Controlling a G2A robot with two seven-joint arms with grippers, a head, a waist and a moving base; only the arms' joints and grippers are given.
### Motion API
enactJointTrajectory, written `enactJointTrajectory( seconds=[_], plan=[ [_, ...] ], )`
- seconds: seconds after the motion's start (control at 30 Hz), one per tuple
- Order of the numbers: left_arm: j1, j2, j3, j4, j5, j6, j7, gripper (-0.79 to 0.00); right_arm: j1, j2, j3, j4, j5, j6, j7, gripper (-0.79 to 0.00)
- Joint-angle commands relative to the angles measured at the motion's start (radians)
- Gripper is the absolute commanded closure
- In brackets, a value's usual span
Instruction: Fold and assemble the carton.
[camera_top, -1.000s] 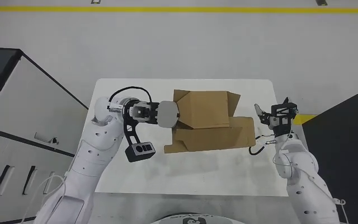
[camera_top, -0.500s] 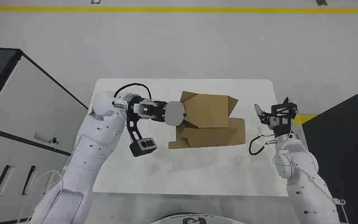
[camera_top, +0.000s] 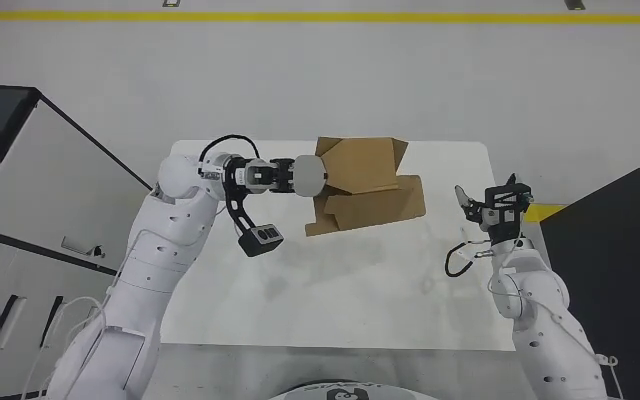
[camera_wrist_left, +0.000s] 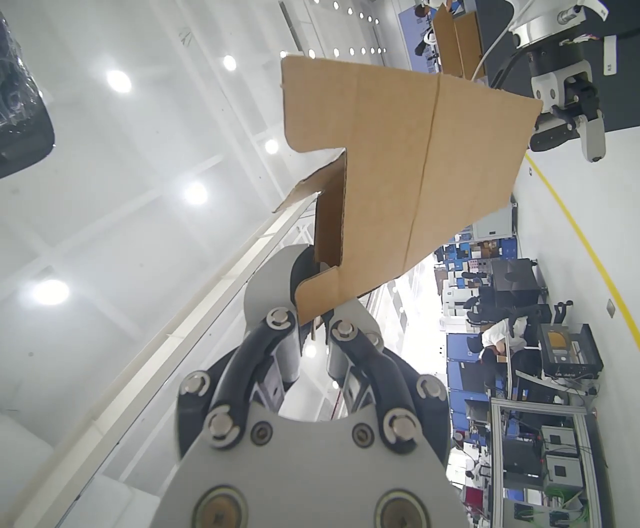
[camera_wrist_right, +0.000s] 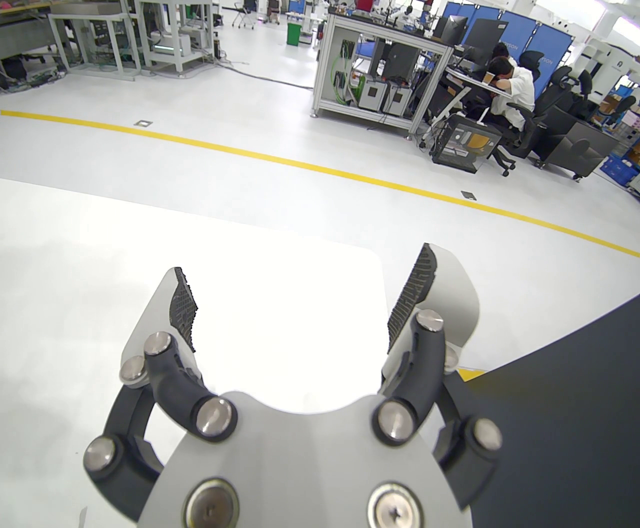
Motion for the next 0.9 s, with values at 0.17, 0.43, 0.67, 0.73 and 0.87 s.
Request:
enactJointTrajectory(
  seconds=[0.17, 0.43, 0.67, 0.73, 0.87],
  plan=[
    [0.003, 0.0, -0.001, 0.001, 0.002, -0.002, -0.007, 0.0, 0.0, 0.0, -0.001, 0.0, 0.005, -0.003, 0.0, -0.785],
    [0.04, 0.021, -0.053, 0.024, -0.058, -0.059, 0.058, 0.0, 0.05, 0.011, 0.053, 0.019, 0.278, -0.36, 0.079, -0.785],
    [0.073, 0.03, -0.077, 0.043, -0.147, -0.096, 0.095, 0.0, 0.106, 0.029, 0.093, 0.053, 0.543, -0.607, 0.294, -0.785],
    [0.081, 0.029, -0.073, 0.059, -0.173, -0.096, 0.095, 0.0, 0.122, 0.033, 0.086, 0.07, 0.62, -0.629, 0.371, -0.785],
    [0.076, 0.028, -0.062, 0.068, -0.167, -0.095, 0.095, 0.0, 0.135, 0.035, 0.076, 0.078, 0.697, -0.629, 0.445, -0.785]
  ],
)
